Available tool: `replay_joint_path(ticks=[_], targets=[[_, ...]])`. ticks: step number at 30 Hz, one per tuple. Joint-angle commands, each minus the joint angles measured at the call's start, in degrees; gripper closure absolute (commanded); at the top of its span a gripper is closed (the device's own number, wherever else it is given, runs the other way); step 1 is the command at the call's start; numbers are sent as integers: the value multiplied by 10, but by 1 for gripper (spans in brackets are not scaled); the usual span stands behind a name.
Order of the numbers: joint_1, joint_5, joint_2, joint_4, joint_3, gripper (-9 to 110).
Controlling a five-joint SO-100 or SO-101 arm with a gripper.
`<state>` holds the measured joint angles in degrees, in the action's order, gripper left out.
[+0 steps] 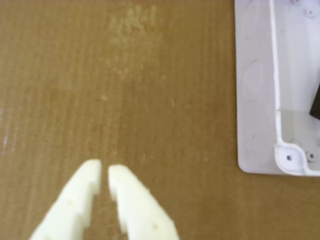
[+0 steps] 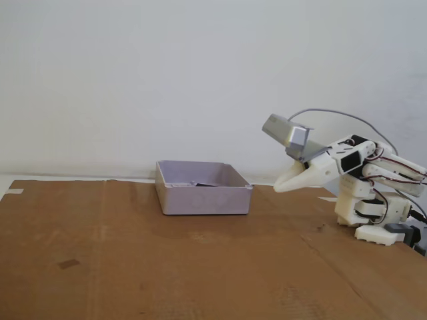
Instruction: Grasp a block and put it in the box.
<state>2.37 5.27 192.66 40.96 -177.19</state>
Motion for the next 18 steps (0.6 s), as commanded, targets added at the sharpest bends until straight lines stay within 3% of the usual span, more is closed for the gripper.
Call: replay_joint_path(ticks=[1, 7, 18], targets=[[4, 3, 25, -16, -18, 101], [2, 3, 25, 25, -32, 101], [4, 3, 25, 220, -32, 101]])
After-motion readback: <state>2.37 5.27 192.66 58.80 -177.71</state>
